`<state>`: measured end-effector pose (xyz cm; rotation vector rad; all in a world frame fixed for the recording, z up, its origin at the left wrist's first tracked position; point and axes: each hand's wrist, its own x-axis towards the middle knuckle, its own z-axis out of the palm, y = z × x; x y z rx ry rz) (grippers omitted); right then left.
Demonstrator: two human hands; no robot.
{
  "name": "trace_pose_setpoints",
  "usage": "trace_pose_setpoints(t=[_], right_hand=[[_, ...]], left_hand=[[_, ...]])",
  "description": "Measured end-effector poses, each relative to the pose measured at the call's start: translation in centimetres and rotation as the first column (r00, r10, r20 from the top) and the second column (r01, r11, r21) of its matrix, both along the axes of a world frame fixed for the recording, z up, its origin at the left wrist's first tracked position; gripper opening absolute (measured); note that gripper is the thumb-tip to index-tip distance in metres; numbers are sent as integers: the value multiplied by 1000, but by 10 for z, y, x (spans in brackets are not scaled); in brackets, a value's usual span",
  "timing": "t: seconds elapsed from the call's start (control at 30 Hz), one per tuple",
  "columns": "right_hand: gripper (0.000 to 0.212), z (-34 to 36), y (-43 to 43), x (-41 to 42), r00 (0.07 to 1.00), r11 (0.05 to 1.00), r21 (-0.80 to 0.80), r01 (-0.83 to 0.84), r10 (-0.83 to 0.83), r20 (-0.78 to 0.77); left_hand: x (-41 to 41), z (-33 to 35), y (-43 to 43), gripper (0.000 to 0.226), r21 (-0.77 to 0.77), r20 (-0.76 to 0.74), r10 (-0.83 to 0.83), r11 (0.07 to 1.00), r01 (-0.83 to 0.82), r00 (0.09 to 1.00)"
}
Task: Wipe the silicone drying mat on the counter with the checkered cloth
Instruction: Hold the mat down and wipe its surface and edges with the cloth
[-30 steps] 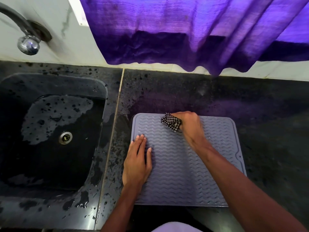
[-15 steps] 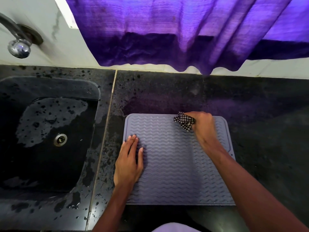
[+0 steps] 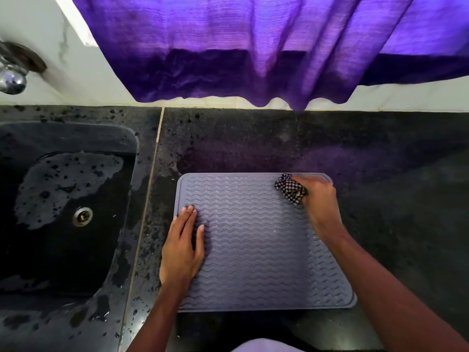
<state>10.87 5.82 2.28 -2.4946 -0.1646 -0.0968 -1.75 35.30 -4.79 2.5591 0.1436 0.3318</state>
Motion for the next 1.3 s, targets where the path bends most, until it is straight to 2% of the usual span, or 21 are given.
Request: trace_pose_setpoints(t=[0.1, 0.23, 0.4, 0.57, 0.73, 0.9, 1.03, 1.13, 1.3], right_hand=[[36, -4, -1, 5, 1000, 1000, 21, -9, 9, -15], [49, 1, -14, 16, 992, 996, -16, 91, -92, -89], [30, -6, -33, 10, 994, 994, -42, 101, -103, -42], [33, 2, -36, 22, 976, 988, -112, 104, -123, -178], [49, -4, -24, -5, 992, 994, -85, 75, -82, -91], [30, -4, -22, -8, 994, 998, -28, 54, -56, -90], [42, 4, -12, 0, 997, 998, 6, 58, -57, -55], [30, -4, 8, -4, 997, 1000, 17, -19, 20, -78], [26, -1, 18, -1, 995, 1000, -13, 4, -6, -103]], left_hand=[[0, -1, 0, 47, 12, 3, -2, 1000, 2, 1000], [0, 1, -1, 48, 13, -10, 8, 1000, -8, 1000], [0, 4, -1, 49, 8, -32, 15, 1000, -15, 999], [-1, 5, -1, 49, 9, -26, 10, 1000, -10, 1000], [0, 2, -1, 49, 5, -31, 16, 1000, -16, 999], [0, 1, 0, 49, 5, -16, 15, 1000, -14, 1000], [1, 0, 0, 48, 3, -14, 12, 1000, -12, 1000], [1, -1, 0, 48, -3, -13, 18, 1000, -18, 1000], [0, 0, 0, 48, -11, 4, 18, 1000, -18, 1000]])
